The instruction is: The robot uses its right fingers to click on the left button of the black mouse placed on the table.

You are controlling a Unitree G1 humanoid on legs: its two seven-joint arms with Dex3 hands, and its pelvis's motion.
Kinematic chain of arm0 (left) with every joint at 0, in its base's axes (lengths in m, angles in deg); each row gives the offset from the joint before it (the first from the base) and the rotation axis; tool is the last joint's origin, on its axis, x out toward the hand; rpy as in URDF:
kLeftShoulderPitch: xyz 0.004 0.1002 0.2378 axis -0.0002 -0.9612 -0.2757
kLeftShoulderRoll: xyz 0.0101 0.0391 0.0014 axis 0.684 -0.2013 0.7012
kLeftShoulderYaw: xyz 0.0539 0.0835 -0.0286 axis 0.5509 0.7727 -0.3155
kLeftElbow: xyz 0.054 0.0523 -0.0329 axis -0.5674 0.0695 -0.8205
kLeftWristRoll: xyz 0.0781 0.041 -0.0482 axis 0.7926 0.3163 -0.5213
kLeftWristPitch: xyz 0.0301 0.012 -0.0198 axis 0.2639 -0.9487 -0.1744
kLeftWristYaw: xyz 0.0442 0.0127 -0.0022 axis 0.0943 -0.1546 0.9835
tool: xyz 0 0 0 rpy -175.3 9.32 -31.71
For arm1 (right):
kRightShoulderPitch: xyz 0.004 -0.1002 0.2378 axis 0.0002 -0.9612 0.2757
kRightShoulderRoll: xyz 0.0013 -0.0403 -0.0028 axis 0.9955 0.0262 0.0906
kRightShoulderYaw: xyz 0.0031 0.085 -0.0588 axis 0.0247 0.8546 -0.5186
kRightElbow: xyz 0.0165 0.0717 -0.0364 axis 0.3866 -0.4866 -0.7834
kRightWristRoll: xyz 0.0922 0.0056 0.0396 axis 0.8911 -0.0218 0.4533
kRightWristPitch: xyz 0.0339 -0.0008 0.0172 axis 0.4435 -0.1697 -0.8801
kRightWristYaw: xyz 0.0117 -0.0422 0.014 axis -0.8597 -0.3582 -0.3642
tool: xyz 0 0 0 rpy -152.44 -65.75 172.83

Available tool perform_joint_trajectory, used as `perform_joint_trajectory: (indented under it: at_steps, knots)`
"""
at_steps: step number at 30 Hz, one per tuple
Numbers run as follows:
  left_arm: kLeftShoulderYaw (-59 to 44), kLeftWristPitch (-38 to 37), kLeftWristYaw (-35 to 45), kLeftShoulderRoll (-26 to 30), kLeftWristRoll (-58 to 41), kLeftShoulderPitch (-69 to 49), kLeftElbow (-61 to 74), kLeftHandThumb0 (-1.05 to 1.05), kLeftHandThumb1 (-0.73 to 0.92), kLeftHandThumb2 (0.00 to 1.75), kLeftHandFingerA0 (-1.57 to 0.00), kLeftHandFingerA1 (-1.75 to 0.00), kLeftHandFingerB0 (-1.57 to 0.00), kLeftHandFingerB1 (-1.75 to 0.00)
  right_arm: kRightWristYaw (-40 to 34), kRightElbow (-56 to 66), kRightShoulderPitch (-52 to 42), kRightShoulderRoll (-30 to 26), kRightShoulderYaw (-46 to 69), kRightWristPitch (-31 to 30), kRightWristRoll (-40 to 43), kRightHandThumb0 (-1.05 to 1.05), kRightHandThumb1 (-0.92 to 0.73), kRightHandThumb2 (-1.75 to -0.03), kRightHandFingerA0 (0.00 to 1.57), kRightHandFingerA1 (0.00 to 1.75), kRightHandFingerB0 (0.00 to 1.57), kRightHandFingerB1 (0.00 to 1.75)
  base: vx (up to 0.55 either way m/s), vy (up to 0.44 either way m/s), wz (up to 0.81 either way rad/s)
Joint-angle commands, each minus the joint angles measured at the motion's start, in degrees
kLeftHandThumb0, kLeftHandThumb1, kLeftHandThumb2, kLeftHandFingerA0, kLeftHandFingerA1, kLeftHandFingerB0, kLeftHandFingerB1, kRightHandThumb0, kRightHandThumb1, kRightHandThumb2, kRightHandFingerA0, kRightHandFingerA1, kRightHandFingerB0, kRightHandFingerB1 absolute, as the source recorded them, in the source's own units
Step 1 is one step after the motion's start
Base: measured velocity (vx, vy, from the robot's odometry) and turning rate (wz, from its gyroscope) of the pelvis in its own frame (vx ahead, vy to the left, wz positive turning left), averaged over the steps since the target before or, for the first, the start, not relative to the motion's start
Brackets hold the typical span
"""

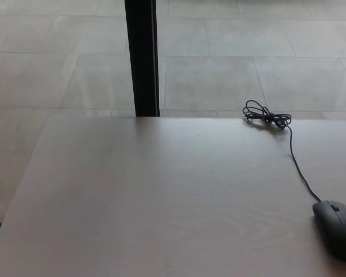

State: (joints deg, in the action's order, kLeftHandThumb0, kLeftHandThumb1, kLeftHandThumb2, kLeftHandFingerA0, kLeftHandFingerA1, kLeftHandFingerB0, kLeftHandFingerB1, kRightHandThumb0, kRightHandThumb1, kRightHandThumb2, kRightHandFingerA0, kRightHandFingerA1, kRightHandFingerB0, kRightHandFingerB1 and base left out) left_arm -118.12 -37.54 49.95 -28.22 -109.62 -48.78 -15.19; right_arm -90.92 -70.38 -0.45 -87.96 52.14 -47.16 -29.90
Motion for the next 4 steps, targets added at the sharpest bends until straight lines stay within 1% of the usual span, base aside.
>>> perform_joint_trajectory:
  at_steps: [1, 2, 4]
  knots:
    - [0.6, -1.1, -0.1, 0.7, 0.5, -0.4, -0.4, -0.8, 0.71, 0.61, -0.69, -0.58, -0.6, -0.5, 4.3, -6.3, 1.6, 3.5, 6.6, -5.4, 14.1, -0.66, -0.78, -0.64, 0.59, 0.45, 0.34, 0.35, 0.0, 0.0, 0.0]
    - [0.5, -1.0, 0.1, 0.7, 0.3, -0.4, -0.4, -0.81, 0.72, 0.62, -0.71, -0.55, -0.6, -0.49, 4.4, -6.6, 1.6, 3.6, 6.4, -5.3, 13.8, -0.68, -0.77, -0.63, 0.64, 0.47, 0.37, 0.36, 0.0, 0.0, 0.0]
    - [1.1, -1.1, -0.2, 0.8, 0.9, -0.4, -0.4, -0.81, 0.72, 0.62, -0.71, -0.55, -0.6, -0.49, 4.3, -6.6, 1.5, 3.8, 6.5, -4.9, 13.8, -0.68, -0.77, -0.63, 0.64, 0.47, 0.37, 0.36, 0.0, 0.0, 0.0]
